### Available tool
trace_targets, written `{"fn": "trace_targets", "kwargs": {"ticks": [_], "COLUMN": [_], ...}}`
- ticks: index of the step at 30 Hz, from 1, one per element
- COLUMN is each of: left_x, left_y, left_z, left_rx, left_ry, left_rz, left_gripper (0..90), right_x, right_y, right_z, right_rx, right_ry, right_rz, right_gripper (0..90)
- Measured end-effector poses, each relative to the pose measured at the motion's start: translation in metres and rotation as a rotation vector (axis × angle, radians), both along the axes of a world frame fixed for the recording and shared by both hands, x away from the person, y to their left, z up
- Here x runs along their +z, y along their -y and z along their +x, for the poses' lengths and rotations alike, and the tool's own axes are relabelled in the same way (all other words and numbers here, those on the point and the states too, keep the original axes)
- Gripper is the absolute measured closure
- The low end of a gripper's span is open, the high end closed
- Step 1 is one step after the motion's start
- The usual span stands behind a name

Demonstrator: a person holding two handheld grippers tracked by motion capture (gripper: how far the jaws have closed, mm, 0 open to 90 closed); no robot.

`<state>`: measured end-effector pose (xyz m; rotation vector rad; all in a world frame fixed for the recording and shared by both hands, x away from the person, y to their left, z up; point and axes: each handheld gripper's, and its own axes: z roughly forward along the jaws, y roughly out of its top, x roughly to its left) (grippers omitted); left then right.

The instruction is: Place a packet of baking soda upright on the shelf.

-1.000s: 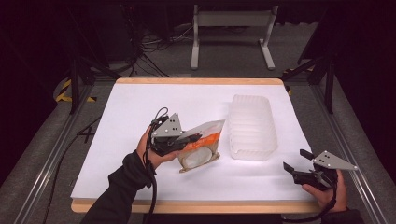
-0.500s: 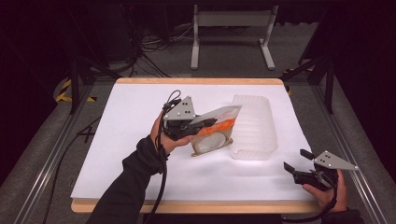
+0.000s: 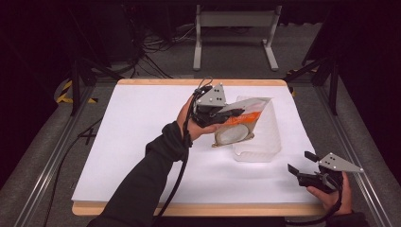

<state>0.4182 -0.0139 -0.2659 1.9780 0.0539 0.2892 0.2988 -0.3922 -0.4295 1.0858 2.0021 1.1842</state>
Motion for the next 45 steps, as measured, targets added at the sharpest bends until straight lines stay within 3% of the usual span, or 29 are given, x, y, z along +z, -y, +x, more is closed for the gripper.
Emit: {"fn": "trace_targets", "kwargs": {"ticks": [13,20,26,37,45], "left_x": [-0.014,-0.021,-0.025,-0.036,-0.036], "left_y": [0.045,0.061,0.072,0.069,0.058], "left_z": [0.009,0.015,0.016,0.017,0.012], "left_rx": [-0.081,-0.114,-0.142,-0.212,-0.252], "left_ry": [-0.014,-0.023,-0.049,-0.105,-0.109], "left_rz": [-0.025,-0.029,-0.064,-0.089,-0.131], "left_gripper": [89.7,89.7,89.7,89.7,89.7], "right_x": [-0.001,-0.001,-0.001,-0.002,-0.002], "right_y": [0.000,0.000,0.001,0.000,0.001], "right_z": [0.001,0.000,0.000,0.001,0.001], "right_rx": [0.004,0.006,0.005,0.015,0.012], "right_ry": [-0.005,-0.008,-0.009,-0.011,-0.018], "right_rz": [0.002,0.009,0.011,0.010,0.017], "right_gripper": [17.2,17.2,17.2,17.1,17.1]}}
